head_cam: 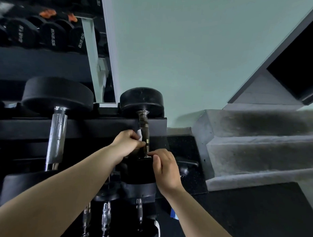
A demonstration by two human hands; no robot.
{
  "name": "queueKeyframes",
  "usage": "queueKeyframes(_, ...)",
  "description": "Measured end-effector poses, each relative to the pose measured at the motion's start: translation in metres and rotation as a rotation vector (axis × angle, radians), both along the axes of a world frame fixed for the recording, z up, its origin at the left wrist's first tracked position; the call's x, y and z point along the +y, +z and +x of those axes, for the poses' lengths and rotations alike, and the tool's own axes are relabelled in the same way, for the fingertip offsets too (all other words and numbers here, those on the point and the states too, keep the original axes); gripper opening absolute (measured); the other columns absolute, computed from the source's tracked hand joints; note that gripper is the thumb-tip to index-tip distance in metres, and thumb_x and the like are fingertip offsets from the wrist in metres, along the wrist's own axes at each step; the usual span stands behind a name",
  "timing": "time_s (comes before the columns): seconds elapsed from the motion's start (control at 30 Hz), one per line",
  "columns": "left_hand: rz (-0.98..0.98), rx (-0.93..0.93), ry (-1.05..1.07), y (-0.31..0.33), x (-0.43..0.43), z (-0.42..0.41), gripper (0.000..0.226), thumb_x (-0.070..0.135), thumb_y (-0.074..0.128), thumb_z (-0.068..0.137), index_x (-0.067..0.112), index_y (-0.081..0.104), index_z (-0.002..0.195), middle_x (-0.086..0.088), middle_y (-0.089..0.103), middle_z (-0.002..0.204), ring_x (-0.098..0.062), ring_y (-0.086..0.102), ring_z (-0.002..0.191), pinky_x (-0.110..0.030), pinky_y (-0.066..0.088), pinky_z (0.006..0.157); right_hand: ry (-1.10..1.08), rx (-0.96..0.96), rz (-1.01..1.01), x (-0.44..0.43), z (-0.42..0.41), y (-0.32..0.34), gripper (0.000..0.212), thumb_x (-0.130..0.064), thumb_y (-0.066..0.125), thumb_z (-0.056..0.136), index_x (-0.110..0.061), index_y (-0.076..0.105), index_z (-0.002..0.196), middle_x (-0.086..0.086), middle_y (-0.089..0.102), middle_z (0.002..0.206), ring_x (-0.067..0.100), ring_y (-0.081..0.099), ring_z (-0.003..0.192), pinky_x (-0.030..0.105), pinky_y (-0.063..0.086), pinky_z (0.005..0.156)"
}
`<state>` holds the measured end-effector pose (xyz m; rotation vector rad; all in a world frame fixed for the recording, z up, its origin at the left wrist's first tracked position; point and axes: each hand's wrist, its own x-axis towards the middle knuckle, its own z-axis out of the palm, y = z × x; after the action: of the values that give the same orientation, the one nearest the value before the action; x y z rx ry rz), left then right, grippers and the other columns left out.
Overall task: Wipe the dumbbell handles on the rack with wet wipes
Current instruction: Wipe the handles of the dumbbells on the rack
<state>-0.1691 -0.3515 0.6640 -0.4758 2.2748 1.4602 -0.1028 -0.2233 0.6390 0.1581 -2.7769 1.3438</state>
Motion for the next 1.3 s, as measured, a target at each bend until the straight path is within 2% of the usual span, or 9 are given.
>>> queueKeyframes(0.13,0.251,0.028,0.276,-0.006,0.004,-0.010,0.015,0.016,0.066,0.083,0.015,0.056,0.073,-0.001,0.057,0.072,-0.021,0.055,0.080,-0.024,0.041,0.062,0.040,-0.013,0.006,0.003,0.000,0.000,0.056,-0.039,0.022,0.084,-0.005,0.066,0.096,0.007,0.063,0.095,0.016,0.052,0.091,0.010,0.029,0.081)
queueKeyframes(0.23,0.372,-0.017,0.322,-0.007,0.003,-0.004,0.013,0.016,0.063,0.085,0.012,0.057,0.074,-0.006,0.060,0.076,-0.021,0.056,0.073,-0.027,0.044,0.064,0.079,0.002,0.006,0.007,-0.002,-0.001,0.056,-0.041,0.023,0.084,-0.006,0.065,0.096,0.006,0.062,0.096,0.010,0.046,0.089,0.009,0.030,0.081)
queueKeyframes(0.4,0.290,0.048,0.217,0.007,-0.021,0.022,0.021,0.005,0.058,0.087,0.008,0.054,0.067,0.005,0.056,0.045,-0.011,0.049,0.052,-0.012,0.039,0.043,0.202,-0.067,0.029,0.015,-0.004,0.005,0.059,-0.047,0.023,0.082,-0.008,0.063,0.101,0.002,0.059,0.100,0.009,0.044,0.091,0.020,0.034,0.082)
queueKeyframes(0.57,0.156,0.230,0.466,0.031,-0.047,0.049,0.025,0.011,0.060,0.086,0.014,0.047,0.065,0.000,0.041,0.063,-0.012,0.038,0.061,-0.020,0.031,0.055,0.231,-0.475,-0.133,0.026,-0.027,0.035,0.017,-0.026,0.049,0.091,-0.019,0.059,0.103,-0.013,0.056,0.089,0.010,0.055,0.092,0.020,0.048,0.078)
queueKeyframes(0.7,0.163,0.290,0.530,0.035,-0.042,0.081,0.023,0.010,0.057,0.088,0.015,0.048,0.068,0.003,0.044,0.066,-0.011,0.040,0.063,-0.018,0.037,0.052,0.297,-0.307,-0.182,-0.004,-0.038,0.063,0.035,-0.023,0.052,0.090,-0.019,0.048,0.124,-0.010,0.054,0.112,-0.001,0.051,0.092,0.002,0.040,0.070)
queueKeyframes(0.83,0.192,0.442,0.495,0.042,-0.050,0.100,0.023,0.005,0.057,0.087,0.016,0.053,0.068,0.016,0.051,0.049,0.005,0.044,0.049,-0.007,0.036,0.050,0.477,-0.604,-0.380,-0.043,-0.030,0.072,0.068,-0.023,0.059,0.087,-0.015,0.020,0.142,0.001,0.037,0.140,0.012,0.048,0.116,0.026,0.043,0.094)
queueKeyframes(0.9,0.220,0.473,0.519,0.045,-0.058,0.107,0.022,0.003,0.059,0.086,0.017,0.056,0.069,0.017,0.057,0.050,0.006,0.049,0.047,-0.007,0.039,0.047,0.484,-0.818,-0.539,-0.054,-0.028,0.068,0.055,-0.017,0.059,0.087,-0.011,0.034,0.135,0.009,0.049,0.132,0.020,0.055,0.112,0.033,0.049,0.091)
queueKeyframes(1.03,0.099,0.516,0.581,0.042,-0.082,0.117,0.026,0.003,0.064,0.083,0.020,0.056,0.065,0.016,0.054,0.046,0.007,0.046,0.044,-0.003,0.035,0.045,0.472,-0.844,-0.619,-0.086,-0.018,0.057,0.011,-0.006,0.053,0.088,-0.013,0.060,0.094,0.004,0.066,0.095,0.016,0.064,0.085,0.031,0.053,0.080)
queueKeyframes(1.3,-0.215,0.758,0.337,0.030,-0.172,0.137,0.028,0.010,0.064,0.081,0.033,0.054,0.069,0.018,0.058,0.069,0.013,0.052,0.072,0.002,0.035,0.067,0.066,-0.666,-0.650,-0.155,-0.014,0.045,0.019,-0.004,0.053,0.088,-0.019,0.061,0.081,-0.003,0.067,0.078,0.009,0.064,0.070,0.026,0.052,0.067)
